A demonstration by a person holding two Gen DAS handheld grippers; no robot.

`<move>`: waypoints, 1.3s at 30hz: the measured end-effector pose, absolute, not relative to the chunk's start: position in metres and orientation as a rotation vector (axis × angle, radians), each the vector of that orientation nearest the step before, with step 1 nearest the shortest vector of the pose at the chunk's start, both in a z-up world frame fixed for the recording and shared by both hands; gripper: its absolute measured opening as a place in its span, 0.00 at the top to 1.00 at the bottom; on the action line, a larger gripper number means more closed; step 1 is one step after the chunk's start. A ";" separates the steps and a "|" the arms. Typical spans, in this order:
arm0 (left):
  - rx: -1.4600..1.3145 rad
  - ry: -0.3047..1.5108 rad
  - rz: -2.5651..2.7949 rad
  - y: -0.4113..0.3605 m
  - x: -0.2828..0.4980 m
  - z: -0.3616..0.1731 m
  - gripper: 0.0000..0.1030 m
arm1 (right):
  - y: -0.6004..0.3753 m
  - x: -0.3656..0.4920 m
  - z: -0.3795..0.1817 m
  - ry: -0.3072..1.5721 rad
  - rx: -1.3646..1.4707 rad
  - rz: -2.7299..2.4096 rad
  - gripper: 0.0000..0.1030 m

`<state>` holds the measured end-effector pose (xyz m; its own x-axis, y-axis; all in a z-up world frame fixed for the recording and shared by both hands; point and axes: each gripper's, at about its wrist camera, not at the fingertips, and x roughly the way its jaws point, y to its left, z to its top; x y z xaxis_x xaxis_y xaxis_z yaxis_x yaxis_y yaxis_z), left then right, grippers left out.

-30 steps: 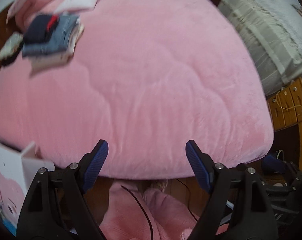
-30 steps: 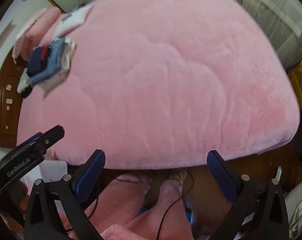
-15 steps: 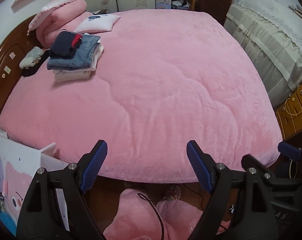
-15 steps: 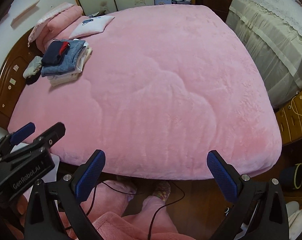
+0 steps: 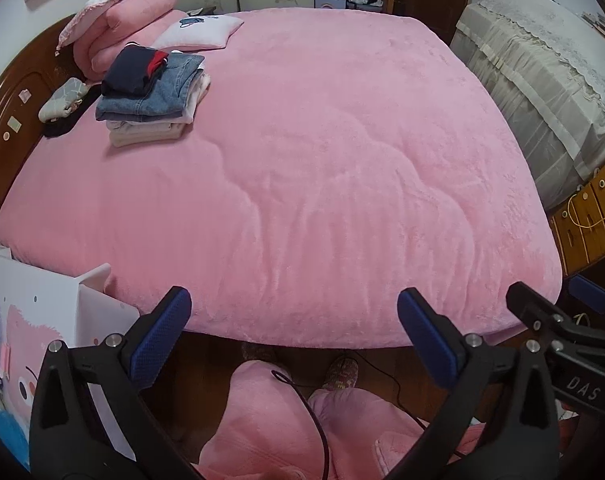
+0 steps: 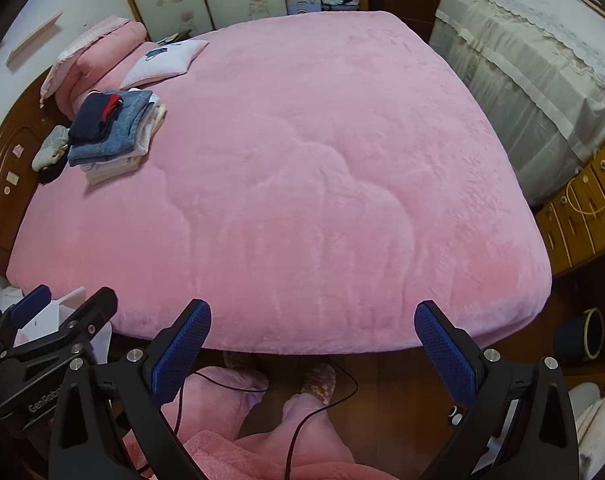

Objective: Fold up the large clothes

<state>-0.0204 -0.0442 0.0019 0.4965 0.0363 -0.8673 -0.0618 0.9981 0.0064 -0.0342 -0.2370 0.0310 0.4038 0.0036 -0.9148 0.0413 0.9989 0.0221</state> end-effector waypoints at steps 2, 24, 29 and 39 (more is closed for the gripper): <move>-0.020 1.053 0.056 -0.045 -0.019 0.000 0.01 | -0.235 -0.035 0.030 1.161 0.035 -0.019 0.00; -0.075 1.064 0.010 -0.029 0.020 -0.007 0.01 | -0.228 -0.014 0.056 1.077 -0.022 -0.018 0.00; -0.072 1.058 0.012 -0.033 0.024 -0.006 0.01 | -0.228 -0.007 0.059 1.071 -0.019 -0.024 0.00; -0.057 1.052 0.020 -0.038 0.026 -0.005 0.01 | -0.225 -0.007 0.060 1.067 -0.016 -0.042 0.00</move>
<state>0.0263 -0.0383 -0.0046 0.4960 -0.0107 -0.8683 -0.0435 0.9984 -0.0372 -0.0075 -0.2254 0.0601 0.4817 -0.0427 -0.8753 0.0270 0.9991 -0.0339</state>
